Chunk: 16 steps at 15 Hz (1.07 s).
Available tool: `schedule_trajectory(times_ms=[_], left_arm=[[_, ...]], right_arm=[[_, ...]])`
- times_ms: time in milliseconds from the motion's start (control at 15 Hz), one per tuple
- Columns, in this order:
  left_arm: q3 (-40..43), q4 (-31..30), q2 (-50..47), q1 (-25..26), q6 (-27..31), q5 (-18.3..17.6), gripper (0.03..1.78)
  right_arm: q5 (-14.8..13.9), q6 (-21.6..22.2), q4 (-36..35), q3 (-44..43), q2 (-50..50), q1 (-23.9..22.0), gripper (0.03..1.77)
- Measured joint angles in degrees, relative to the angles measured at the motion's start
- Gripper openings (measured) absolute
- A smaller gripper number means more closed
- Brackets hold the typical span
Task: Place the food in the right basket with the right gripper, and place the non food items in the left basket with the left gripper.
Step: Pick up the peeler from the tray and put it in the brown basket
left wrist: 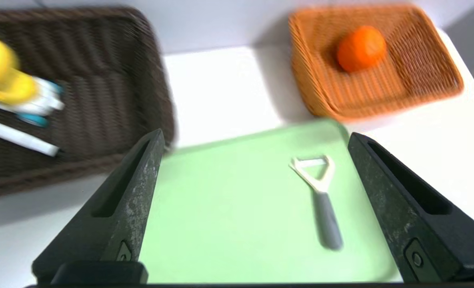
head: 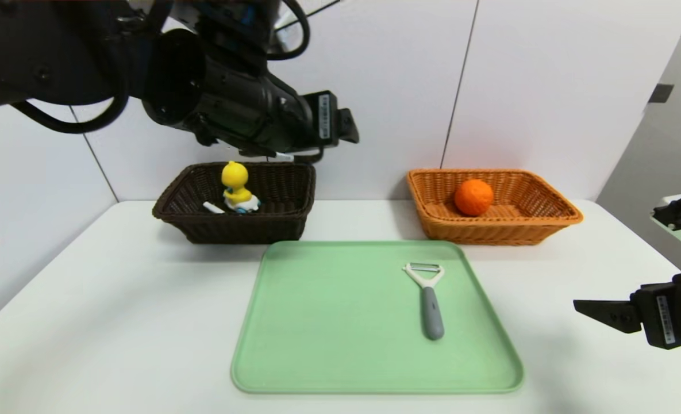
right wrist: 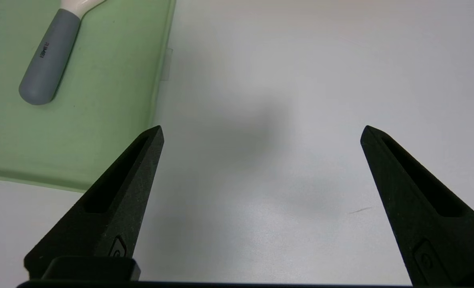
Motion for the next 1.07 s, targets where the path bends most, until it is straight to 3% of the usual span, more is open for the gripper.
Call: schedule_trajectory(times_ms=[333,667,800,1067], left_arm=[[-0.22,0.74,7.14,-9.37,-5.22,5.95,1.67],[-0.45,2.56,14.62,-14.49,-5.46,9.68,1.68],[-0.61,5.05,17.03,-16.12,-5.22,9.37,1.69],[-1.27,4.19,20.2,-17.58,-5.07,5.97,1.69]], right_arm=[[0.0,0.11,0.0,0.17,-0.22,-0.2,1.7],[-1.88,0.0,0.2,0.72,-0.22,-0.35,1.7],[-2.21,0.0,0.22,1.35,-0.29,-0.35,1.7],[-2.36,0.05,0.24,2.95,-0.88,-0.3,1.7]])
